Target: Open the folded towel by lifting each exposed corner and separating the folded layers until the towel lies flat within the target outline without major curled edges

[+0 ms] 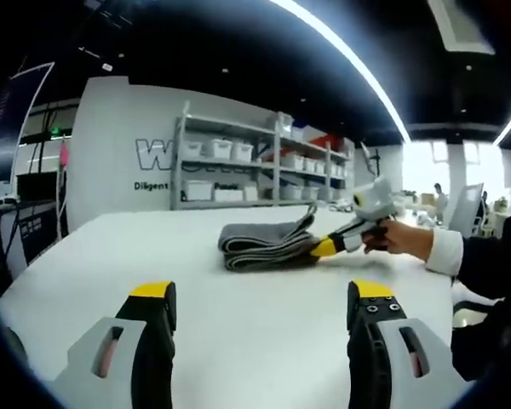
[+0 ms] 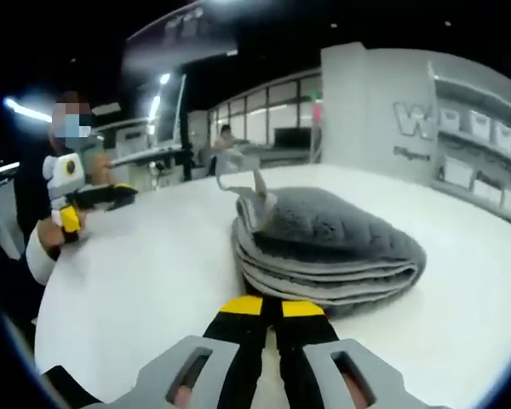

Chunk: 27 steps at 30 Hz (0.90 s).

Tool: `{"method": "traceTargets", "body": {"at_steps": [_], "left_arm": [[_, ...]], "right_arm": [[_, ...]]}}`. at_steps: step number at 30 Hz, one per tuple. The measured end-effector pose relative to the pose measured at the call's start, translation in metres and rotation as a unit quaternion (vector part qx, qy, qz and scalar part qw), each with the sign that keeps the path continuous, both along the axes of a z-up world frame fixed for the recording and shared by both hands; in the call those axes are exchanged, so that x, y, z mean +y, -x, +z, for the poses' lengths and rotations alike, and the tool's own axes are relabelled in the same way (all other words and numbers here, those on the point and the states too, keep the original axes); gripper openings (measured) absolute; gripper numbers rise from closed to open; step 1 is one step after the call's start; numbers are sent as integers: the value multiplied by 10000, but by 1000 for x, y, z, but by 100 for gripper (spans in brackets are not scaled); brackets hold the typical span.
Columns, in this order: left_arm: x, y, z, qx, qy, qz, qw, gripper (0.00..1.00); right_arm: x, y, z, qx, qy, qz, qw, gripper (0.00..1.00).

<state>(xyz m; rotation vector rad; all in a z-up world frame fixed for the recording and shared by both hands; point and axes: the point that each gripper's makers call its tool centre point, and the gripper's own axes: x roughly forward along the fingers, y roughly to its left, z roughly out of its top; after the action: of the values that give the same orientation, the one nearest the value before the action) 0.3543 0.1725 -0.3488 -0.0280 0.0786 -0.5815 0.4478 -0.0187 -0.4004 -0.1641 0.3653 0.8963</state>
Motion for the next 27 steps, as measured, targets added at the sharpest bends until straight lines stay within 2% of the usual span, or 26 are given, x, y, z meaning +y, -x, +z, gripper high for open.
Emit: {"method": "traceTargets", "body": {"at_steps": [12, 27], "left_arm": [[1, 3, -5, 86, 8, 87, 9999, 81], [2, 0, -5, 113, -10, 100, 9999, 81]], "right_arm": [[8, 10, 0, 112, -54, 170, 9998, 0], [22, 21, -2, 45, 81, 478, 9988, 0]]}}
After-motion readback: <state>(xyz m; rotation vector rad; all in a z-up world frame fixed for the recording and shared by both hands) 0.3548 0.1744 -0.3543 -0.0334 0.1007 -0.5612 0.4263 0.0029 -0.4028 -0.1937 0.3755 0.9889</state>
